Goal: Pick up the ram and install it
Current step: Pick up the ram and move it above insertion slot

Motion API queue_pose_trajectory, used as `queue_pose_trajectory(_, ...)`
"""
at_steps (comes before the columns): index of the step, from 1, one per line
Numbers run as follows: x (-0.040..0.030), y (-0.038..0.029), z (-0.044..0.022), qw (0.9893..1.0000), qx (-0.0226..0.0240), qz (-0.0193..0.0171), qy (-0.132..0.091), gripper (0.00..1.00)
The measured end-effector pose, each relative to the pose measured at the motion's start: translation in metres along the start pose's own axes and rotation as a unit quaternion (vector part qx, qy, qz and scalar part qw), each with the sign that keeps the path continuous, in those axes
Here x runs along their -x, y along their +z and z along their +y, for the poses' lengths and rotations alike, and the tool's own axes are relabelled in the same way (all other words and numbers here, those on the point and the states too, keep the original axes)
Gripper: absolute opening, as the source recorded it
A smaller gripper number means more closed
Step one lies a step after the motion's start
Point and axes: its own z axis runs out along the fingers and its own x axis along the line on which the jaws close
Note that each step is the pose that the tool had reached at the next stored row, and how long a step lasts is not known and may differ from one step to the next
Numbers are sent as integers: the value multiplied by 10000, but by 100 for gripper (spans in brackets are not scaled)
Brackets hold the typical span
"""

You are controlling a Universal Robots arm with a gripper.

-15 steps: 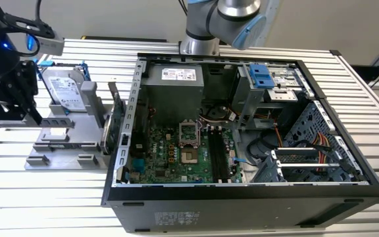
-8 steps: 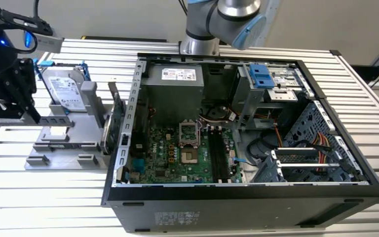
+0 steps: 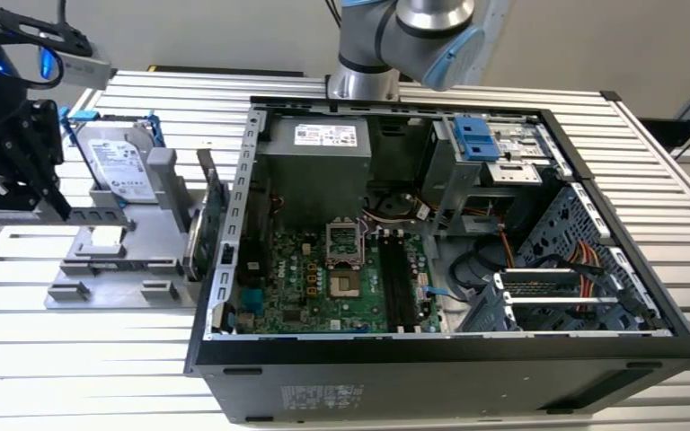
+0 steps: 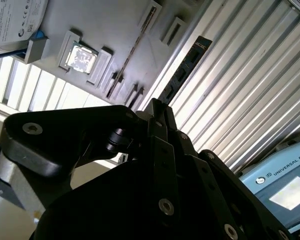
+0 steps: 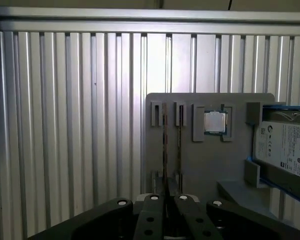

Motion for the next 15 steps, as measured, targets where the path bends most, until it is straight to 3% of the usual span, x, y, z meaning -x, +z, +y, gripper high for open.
queue_pose_trajectory(7, 2, -78, -1, 10000, 0, 0, 0, 0)
queue_pose_trajectory(15, 3, -121, -2, 10000, 1, 1, 0, 0)
